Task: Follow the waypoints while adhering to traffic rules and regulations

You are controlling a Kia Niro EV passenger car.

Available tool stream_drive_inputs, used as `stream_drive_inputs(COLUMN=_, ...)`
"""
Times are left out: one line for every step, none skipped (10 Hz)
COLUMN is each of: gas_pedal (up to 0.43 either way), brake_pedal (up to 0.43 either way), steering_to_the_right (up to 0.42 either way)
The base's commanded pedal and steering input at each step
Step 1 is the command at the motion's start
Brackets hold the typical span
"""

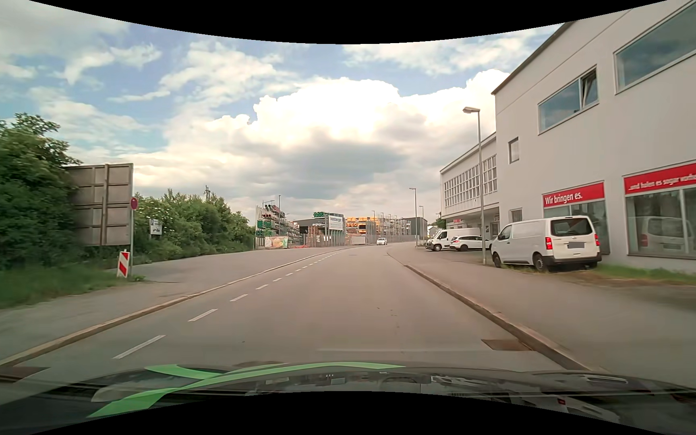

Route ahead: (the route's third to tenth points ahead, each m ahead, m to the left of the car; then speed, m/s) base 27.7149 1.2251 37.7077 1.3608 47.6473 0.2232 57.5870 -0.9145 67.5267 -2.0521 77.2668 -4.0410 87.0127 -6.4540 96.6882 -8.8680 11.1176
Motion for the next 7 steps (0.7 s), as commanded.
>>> stream_drive_inputs(gas_pedal=0.138, brake_pedal=0.0, steering_to_the_right=-0.001)
stream_drive_inputs(gas_pedal=0.138, brake_pedal=0.0, steering_to_the_right=-0.001)
stream_drive_inputs(gas_pedal=0.138, brake_pedal=0.0, steering_to_the_right=-0.001)
stream_drive_inputs(gas_pedal=0.138, brake_pedal=0.0, steering_to_the_right=-0.002)
stream_drive_inputs(gas_pedal=0.138, brake_pedal=0.0, steering_to_the_right=-0.002)
stream_drive_inputs(gas_pedal=0.138, brake_pedal=0.0, steering_to_the_right=-0.002)
stream_drive_inputs(gas_pedal=0.13, brake_pedal=0.0, steering_to_the_right=-0.002)
